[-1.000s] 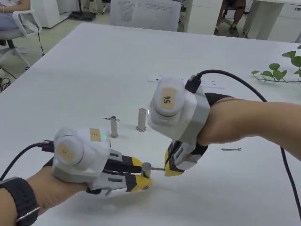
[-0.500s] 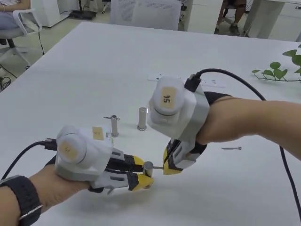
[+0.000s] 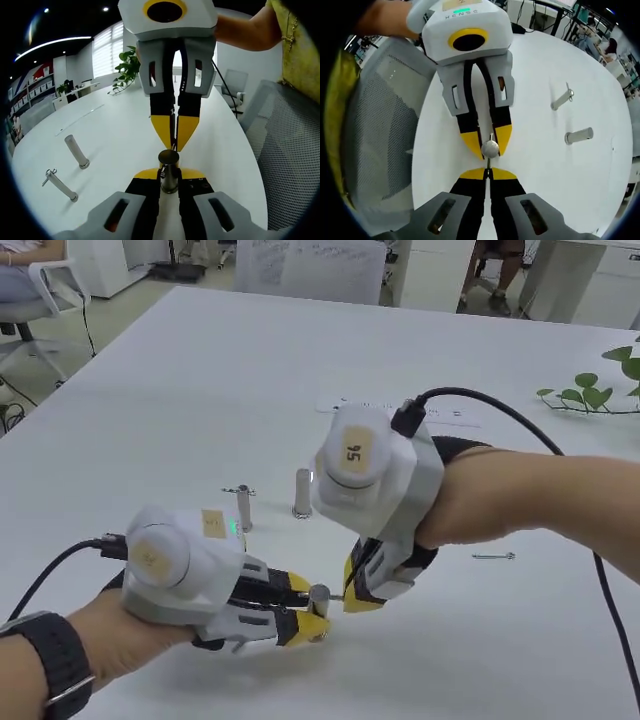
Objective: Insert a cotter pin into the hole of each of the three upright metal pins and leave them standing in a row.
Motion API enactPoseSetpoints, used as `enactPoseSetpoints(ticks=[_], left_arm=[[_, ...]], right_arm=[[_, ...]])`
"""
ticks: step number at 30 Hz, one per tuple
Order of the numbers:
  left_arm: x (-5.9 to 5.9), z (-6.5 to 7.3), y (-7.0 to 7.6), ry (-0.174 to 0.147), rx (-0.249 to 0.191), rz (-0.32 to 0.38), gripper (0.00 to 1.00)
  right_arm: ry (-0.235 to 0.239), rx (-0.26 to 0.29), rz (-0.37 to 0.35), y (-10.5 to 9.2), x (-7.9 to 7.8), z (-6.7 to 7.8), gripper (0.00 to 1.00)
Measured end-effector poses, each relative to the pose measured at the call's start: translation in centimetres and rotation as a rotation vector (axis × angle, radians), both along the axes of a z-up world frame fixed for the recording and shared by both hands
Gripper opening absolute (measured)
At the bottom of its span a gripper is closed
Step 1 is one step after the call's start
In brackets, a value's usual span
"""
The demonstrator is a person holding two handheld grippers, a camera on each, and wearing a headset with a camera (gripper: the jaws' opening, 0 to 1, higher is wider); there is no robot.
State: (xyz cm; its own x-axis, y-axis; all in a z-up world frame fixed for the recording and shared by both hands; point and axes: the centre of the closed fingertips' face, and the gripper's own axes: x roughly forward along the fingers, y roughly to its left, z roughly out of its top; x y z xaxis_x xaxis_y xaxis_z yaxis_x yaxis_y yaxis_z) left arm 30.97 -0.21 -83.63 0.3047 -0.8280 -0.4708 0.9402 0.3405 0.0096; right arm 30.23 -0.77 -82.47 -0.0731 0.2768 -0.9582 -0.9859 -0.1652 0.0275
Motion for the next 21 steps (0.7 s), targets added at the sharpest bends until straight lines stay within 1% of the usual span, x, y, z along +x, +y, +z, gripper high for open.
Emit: enactPoseSetpoints(ticks=[21], left_arm=[[-0.06, 0.15, -0.34, -0.002, 0.007, -0.012, 0.11]], right_arm=[[-0.003, 0.023, 0.032, 0.75, -0.10, 0.15, 0.03]])
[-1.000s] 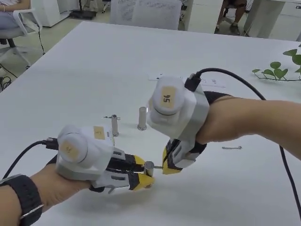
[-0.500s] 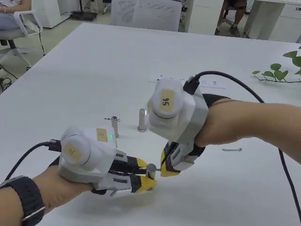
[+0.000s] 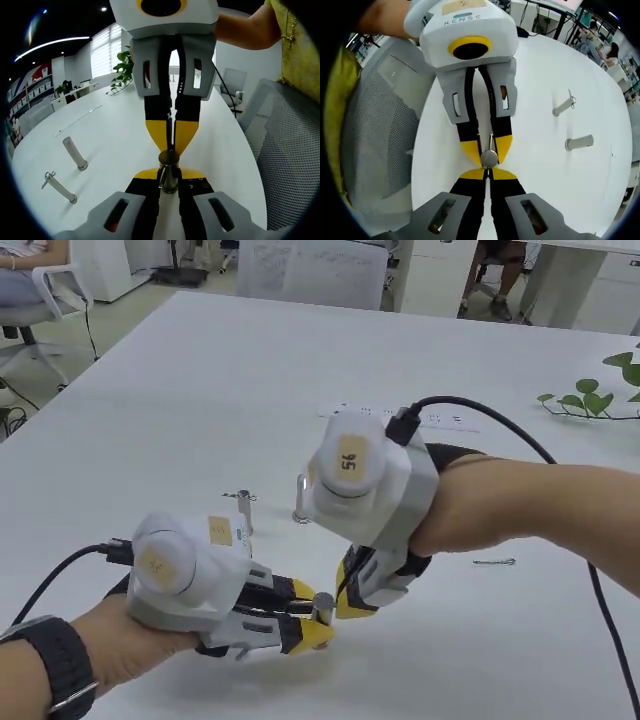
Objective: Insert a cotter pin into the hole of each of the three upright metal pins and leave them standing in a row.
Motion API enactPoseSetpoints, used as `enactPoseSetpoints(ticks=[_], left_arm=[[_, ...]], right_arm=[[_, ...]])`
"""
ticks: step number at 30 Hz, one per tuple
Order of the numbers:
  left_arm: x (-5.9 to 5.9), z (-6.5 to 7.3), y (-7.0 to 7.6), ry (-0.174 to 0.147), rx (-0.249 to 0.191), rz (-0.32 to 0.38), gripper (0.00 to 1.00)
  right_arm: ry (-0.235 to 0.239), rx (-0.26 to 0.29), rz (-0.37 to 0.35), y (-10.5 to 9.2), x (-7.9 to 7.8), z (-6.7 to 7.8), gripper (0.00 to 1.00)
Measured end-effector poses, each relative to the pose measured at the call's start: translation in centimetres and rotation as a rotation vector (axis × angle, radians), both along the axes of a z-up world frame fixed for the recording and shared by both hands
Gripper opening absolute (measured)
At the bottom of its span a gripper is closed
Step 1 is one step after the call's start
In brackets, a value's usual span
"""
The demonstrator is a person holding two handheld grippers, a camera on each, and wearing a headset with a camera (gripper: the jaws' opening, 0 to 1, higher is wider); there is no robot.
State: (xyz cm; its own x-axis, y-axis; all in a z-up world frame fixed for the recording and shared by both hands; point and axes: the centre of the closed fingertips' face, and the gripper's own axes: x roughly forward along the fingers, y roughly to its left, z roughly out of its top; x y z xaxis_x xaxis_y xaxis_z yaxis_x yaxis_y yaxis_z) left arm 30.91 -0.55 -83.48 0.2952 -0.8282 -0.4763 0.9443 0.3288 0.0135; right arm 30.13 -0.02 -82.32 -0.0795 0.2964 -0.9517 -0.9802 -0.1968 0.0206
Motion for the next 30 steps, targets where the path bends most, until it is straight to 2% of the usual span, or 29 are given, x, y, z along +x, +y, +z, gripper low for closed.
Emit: enactPoseSetpoints(ticks=[15, 18, 20, 30], left_arm=[[0.05, -0.09, -0.02, 0.001, 0.000, -0.004, 0.11], [0.05, -0.11, -0.03, 0.002, -0.002, -0.003, 0.11], [0.06, -0.12, -0.02, 0.003, -0.003, -0.003, 0.11], [0.01, -0.16, 0.03, 0.002, -0.005, -0.003, 0.11]], right_arm=[[0.009, 0.012, 0.017, -0.22, 0.01, -0.02, 0.04], [0.018, 0.024, 0.023, 0.00, -0.27, -0.11, 0.11], [0.007, 0.023, 0.028, 0.00, -0.17, -0.20, 0.11], [0.019, 0.050, 0.009, -0.46, -0.27, -0.24, 0.18]])
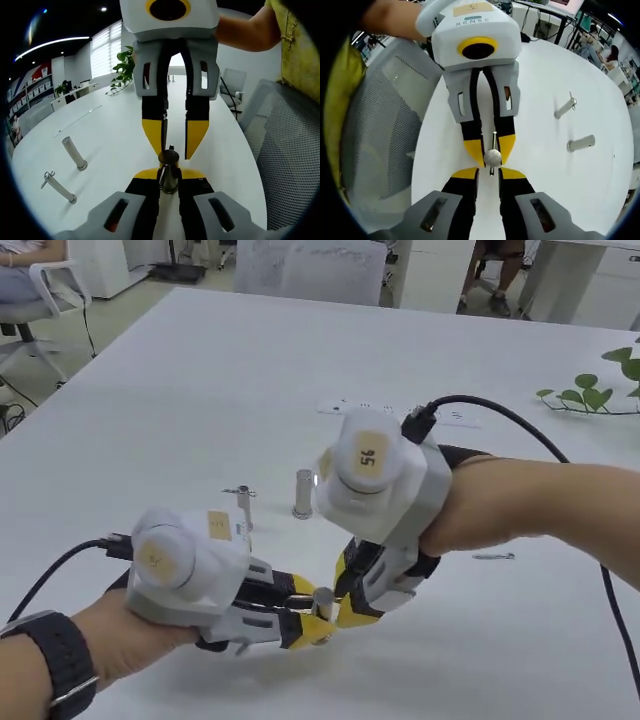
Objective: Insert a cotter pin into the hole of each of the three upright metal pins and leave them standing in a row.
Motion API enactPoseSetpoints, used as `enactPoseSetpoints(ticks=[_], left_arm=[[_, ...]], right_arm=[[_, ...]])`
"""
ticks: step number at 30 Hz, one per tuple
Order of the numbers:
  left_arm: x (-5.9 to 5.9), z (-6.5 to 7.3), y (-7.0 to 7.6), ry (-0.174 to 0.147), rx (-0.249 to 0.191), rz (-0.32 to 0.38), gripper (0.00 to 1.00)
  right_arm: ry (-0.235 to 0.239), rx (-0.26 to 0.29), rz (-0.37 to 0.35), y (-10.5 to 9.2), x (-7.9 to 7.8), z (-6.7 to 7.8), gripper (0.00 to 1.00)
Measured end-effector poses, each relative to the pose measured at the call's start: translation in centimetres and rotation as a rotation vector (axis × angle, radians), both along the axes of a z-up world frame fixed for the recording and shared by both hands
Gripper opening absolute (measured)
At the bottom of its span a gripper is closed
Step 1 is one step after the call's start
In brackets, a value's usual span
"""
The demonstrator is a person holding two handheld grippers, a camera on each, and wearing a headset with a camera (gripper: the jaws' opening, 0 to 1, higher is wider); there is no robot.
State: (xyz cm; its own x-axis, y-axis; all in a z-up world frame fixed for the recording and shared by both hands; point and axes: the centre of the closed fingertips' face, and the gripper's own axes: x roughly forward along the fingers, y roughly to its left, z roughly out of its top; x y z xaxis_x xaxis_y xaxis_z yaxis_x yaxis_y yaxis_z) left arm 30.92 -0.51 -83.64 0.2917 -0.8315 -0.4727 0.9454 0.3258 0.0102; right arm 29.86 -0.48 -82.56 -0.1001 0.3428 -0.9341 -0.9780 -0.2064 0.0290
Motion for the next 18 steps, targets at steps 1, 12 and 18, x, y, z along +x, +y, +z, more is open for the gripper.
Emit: enactPoseSetpoints(ticks=[1, 12, 18], left_arm=[[0.0, 0.0, 0.0, 0.000, 0.000, 0.000, 0.11], [-0.1, -0.1, -0.1, 0.016, -0.009, 0.011, 0.16], [0.0, -0.3, 0.1, 0.028, -0.011, 0.022, 0.21]], right_arm=[[0.002, 0.008, -0.001, 0.0, 0.0, 0.0, 0.18], [0.006, 0.079, -0.022, 1.1, 0.0, 0.6, 0.19], [0.019, 0.108, -0.037, 1.5, 0.0, 0.5, 0.20]])
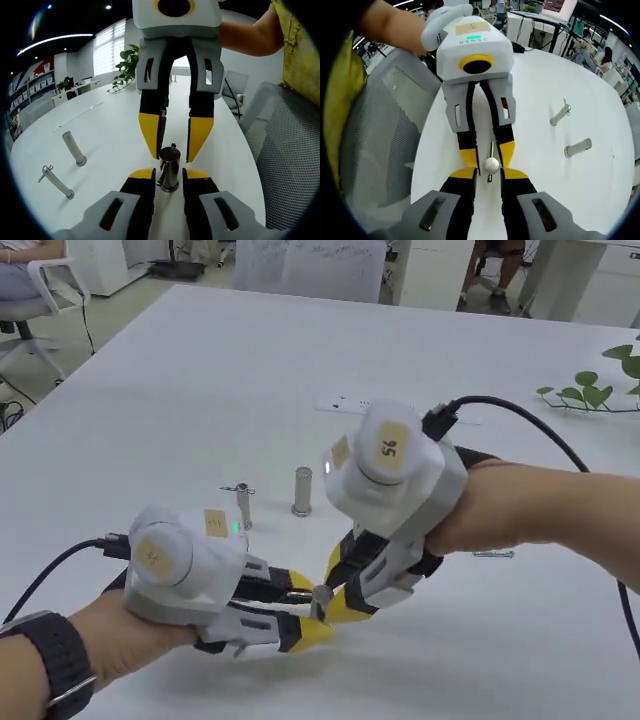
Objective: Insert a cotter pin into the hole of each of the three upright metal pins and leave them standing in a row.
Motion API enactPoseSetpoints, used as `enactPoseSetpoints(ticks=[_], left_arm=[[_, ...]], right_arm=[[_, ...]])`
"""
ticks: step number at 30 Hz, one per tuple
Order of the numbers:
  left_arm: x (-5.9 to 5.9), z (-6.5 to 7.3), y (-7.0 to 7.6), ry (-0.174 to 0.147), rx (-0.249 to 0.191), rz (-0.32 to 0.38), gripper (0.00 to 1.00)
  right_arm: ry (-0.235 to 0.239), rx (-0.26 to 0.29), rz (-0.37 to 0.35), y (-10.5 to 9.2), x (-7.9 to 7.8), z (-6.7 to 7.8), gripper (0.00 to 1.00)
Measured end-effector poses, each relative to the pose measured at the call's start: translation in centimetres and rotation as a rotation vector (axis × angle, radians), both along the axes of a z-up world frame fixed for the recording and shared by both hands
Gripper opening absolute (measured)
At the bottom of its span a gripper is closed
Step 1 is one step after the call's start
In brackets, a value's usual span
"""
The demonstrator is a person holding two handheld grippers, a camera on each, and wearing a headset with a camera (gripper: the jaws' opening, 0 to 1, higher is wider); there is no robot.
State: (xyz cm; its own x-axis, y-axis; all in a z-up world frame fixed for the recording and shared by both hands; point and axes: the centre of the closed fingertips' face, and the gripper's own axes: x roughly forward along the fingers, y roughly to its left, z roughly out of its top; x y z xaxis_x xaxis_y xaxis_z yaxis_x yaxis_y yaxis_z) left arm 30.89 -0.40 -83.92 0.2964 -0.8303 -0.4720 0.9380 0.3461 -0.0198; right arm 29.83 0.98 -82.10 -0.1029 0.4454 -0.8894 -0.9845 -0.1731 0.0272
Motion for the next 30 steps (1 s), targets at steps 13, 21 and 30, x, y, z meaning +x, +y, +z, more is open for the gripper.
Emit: enactPoseSetpoints(ticks=[13, 21, 30], left_arm=[[0.1, 0.1, 0.9, 0.017, -0.002, 0.027, 0.28], [-0.1, 0.1, 1.6, 0.017, 0.012, 0.031, 0.28], [-0.2, 0.2, 1.8, 0.016, 0.012, 0.032, 0.26]], right_arm=[[0.024, 0.076, -0.041, 0.7, 0.4, -1.0, 0.21], [0.031, 0.099, -0.046, 0.9, 0.3, -1.6, 0.21], [0.035, 0.124, -0.052, 1.3, 0.2, -1.9, 0.20]])
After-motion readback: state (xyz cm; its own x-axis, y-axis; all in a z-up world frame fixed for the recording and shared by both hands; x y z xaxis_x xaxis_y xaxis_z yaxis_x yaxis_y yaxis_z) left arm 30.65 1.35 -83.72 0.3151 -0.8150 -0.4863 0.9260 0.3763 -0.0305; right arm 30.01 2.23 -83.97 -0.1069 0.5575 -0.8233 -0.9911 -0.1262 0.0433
